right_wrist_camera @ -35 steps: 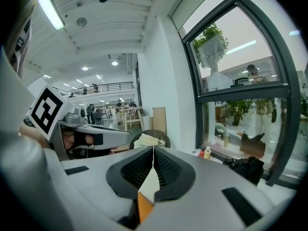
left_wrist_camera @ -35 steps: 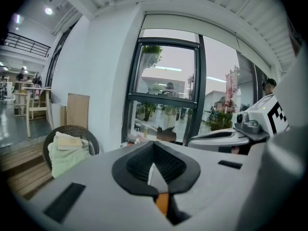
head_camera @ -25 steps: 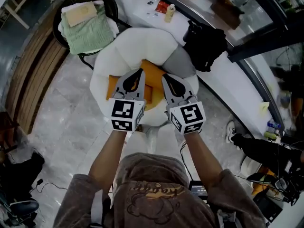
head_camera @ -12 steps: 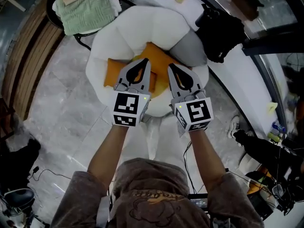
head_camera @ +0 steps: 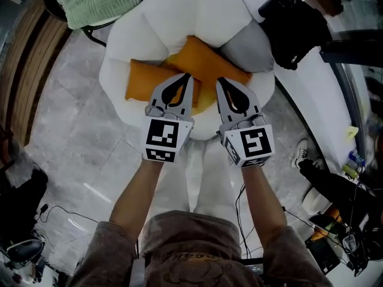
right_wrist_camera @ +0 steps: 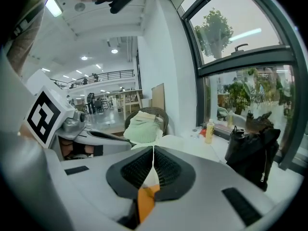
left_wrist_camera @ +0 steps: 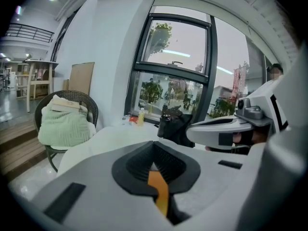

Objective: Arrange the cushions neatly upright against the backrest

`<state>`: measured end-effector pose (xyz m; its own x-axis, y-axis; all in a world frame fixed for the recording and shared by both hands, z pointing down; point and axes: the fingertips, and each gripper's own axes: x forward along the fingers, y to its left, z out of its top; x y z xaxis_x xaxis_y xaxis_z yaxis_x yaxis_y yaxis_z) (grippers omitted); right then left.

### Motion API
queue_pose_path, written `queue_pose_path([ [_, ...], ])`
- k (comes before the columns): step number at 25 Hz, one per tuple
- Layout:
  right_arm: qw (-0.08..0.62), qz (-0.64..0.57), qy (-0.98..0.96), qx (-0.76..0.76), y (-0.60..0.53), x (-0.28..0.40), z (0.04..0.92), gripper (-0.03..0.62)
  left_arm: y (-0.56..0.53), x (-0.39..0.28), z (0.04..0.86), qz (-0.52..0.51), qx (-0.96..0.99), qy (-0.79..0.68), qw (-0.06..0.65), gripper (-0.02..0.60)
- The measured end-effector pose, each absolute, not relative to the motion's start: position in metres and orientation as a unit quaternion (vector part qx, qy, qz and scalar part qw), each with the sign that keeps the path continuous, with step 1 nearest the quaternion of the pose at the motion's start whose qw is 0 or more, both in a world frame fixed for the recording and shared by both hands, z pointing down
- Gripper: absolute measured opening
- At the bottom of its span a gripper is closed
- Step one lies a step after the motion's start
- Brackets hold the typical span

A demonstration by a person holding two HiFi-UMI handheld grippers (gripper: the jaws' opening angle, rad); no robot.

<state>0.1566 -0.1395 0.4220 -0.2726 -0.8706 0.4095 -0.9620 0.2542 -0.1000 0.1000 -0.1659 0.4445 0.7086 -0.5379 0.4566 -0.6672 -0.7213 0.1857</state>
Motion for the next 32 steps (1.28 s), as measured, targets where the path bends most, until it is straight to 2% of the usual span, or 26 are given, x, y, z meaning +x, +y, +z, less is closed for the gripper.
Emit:
queue_pose_path([
  [14,0.182,0.177,-0.788,0.561,-0.169,0.158,0.480,0.021,-0.174,0.099,0.479,0.194,0.898,-0.341,0.197,0.005],
  [32,0.369,0.233,-0.774,0.458,-0.224,0.176,0.674,0.021,-0.176,0.091,0.549,0.219,0.873,-0.366,0.238,0.005],
])
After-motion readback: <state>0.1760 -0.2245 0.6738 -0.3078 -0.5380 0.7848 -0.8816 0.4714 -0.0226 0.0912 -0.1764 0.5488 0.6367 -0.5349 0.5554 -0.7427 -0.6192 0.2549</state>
